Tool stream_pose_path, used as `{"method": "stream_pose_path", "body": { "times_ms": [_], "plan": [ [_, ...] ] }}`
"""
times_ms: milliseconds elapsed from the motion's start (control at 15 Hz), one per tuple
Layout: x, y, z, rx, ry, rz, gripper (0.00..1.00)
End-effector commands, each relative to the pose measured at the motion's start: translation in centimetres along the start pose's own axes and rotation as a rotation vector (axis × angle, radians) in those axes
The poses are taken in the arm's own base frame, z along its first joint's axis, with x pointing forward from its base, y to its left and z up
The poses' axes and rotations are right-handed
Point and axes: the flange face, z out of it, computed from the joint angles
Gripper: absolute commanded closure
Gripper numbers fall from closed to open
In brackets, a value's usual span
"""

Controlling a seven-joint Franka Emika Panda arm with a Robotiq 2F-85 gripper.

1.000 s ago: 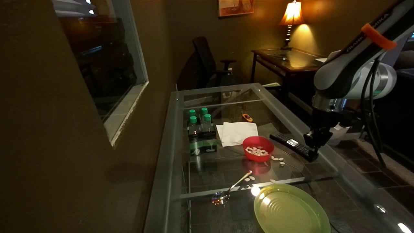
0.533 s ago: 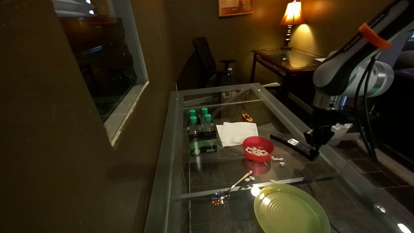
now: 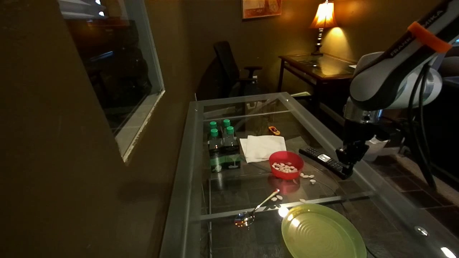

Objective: Press a button on the remote

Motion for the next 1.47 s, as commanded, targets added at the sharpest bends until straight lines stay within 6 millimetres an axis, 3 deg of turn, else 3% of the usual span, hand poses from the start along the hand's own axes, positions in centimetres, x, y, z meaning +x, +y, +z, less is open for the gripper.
{"method": "stream_pose_path", "body": {
  "times_ms": [0, 600, 667, 733, 867, 933, 1400],
  "plan": [
    [-3.5, -1.7, -3.1, -0.101, 0.123, -0.053, 0.60],
    [-9.7, -4.4, -9.5, -0.200, 0.394, -0.098, 0.02],
    [-10.3, -4.7, -10.1, -0.198, 0.414, -0.098, 0.00],
    [-8.3, -5.4, -11.7, -0.194, 0.422, -0.088, 0.00],
    [-8.8, -6.3, -12.9, -0.190, 0.443, -0.132, 0.00],
    [-8.3, -5.7, -11.6, -0.185, 0.422, -0.121, 0.00],
    [-8.4, -6.2, -12.5, -0.186, 0.445, -0.130, 0.00]
  ]
}}
